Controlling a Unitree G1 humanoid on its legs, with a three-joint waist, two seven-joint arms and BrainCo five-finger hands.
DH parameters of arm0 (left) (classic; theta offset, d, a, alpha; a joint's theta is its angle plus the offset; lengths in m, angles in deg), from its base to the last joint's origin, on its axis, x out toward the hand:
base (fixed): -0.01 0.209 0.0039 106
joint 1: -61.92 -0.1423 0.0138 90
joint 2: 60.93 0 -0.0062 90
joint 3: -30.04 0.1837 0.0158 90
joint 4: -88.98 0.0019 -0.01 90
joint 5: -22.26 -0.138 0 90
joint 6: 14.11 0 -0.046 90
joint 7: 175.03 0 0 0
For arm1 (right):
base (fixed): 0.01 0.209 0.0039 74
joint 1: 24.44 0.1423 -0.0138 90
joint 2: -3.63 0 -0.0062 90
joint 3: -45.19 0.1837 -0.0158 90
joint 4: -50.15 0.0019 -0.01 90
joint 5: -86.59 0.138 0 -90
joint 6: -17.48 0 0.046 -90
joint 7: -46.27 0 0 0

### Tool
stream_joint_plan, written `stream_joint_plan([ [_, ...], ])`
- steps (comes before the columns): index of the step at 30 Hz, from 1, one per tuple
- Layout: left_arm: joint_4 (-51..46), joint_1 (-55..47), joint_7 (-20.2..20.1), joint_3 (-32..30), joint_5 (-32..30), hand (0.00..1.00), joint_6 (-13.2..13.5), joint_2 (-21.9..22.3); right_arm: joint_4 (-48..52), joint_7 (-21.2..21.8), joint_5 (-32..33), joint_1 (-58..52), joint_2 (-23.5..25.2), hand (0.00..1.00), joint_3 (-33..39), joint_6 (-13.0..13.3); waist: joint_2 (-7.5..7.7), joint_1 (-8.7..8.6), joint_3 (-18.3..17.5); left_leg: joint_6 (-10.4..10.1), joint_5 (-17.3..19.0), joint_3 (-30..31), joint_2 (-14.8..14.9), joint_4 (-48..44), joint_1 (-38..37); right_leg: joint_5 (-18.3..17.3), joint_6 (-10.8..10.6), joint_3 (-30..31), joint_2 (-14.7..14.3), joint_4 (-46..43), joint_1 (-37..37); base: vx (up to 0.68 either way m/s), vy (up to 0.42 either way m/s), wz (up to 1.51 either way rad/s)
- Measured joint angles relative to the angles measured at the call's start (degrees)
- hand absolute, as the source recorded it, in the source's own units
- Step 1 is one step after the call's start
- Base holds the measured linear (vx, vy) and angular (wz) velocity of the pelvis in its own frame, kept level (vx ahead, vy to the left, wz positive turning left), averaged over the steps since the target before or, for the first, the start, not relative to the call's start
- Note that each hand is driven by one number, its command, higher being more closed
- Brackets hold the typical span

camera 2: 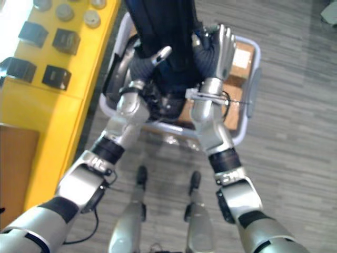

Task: Walk over and take plastic housings, then place them on the shelf

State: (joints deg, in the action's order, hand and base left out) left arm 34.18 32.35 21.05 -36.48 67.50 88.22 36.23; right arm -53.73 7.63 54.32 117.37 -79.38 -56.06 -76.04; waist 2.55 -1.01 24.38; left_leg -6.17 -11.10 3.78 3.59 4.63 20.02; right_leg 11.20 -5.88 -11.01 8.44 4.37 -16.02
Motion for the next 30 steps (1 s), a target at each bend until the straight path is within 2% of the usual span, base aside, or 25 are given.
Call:
stream_joint_plan([
  [7,-0.3,-4.1,-2.2,0.1,6.6,1.00,0.1,-0.4,1.8,1.1,0.0,-3.0,2.4,1.00,-1.9,1.6,0.01,0.08,0.0,0.0,0.0,-0.7,0.4,0.0,0.0,0.2,0.1,0.1,-0.3,0.1,0.0,-0.01,-0.010,-0.01],
  [13,-7.7,-12.9,-2.3,-0.8,5.6,1.00,0.2,-0.3,6.6,3.0,0.0,-10.5,3.1,1.00,-2.5,4.2,0.06,-0.06,0.0,0.0,0.0,-1.3,0.6,0.0,-2.1,0.2,0.1,0.3,-0.5,0.2,1.9,-0.01,-0.015,-0.04],
  [16,-13.1,-18.7,-2.5,-0.8,4.3,1.00,0.2,-0.3,10.8,4.4,0.0,-15.9,3.3,1.00,-3.0,6.1,0.58,0.05,-0.8,0.0,1.1,-1.7,1.1,0.0,-3.1,-0.2,0.4,0.5,-0.9,0.2,2.4,-0.02,-0.040,-0.09],
  [17,-14.4,-20.8,-2.6,-0.8,3.6,1.00,0.2,-0.3,11.7,5.0,0.0,-18.2,3.2,0.00,-3.0,7.0,0.82,0.04,-1.3,0.0,1.2,-2.0,1.2,0.0,-3.3,-0.3,0.4,0.6,-1.0,0.2,2.5,-0.03,-0.028,-0.06],
  [19,-15.4,-23.7,-2.8,-0.8,3.6,1.00,0.2,-0.1,12.7,5.9,0.0,-20.8,3.2,0.00,-3.8,7.7,1.04,0.11,-1.6,0.0,1.6,-2.5,1.2,0.0,-4.4,-0.3,0.4,1.0,-1.0,0.2,3.5,-0.01,-0.017,-0.10],
  [23,-20.3,-32.8,-2.9,-2.7,2.2,1.00,0.2,0.4,16.0,10.2,1.2,-29.6,3.2,0.00,-5.6,11.3,1.34,0.14,-6.4,0.0,2.9,-3.1,1.4,0.0,-6.1,-1.4,0.2,1.6,-1.0,0.2,4.8,0.02,-0.023,-0.07],
  [27,-27.8,-39.5,-2.3,-6.7,-7.8,1.00,0.2,0.7,19.7,14.2,2.4,-35.4,3.2,0.00,-5.7,13.6,1.27,0.25,-11.1,-0.2,3.4,-3.6,1.5,0.0,-8.5,-2.5,0.3,1.3,-1.1,0.2,7.1,0.05,-0.018,-0.01],
  [29,-30.5,-41.1,-1.3,-8.3,-14.3,1.00,0.2,0.8,21.1,16.4,4.6,-37.0,3.2,0.00,-5.3,14.0,1.26,0.26,-12.5,-0.1,3.5,-4.2,1.5,0.0,-9.5,-2.8,0.2,1.4,-1.1,0.2,8.0,0.04,-0.007,-0.03],
  [30,-31.4,-41.7,-1.2,-8.8,-15.6,1.00,0.2,0.8,21.7,16.8,5.3,-37.5,3.1,0.00,-5.0,14.1,1.22,0.28,-12.8,-0.2,3.7,-4.3,1.5,0.1,-10.0,-3.0,0.2,1.4,-1.0,0.2,8.4,0.00,0.000,0.00],
])
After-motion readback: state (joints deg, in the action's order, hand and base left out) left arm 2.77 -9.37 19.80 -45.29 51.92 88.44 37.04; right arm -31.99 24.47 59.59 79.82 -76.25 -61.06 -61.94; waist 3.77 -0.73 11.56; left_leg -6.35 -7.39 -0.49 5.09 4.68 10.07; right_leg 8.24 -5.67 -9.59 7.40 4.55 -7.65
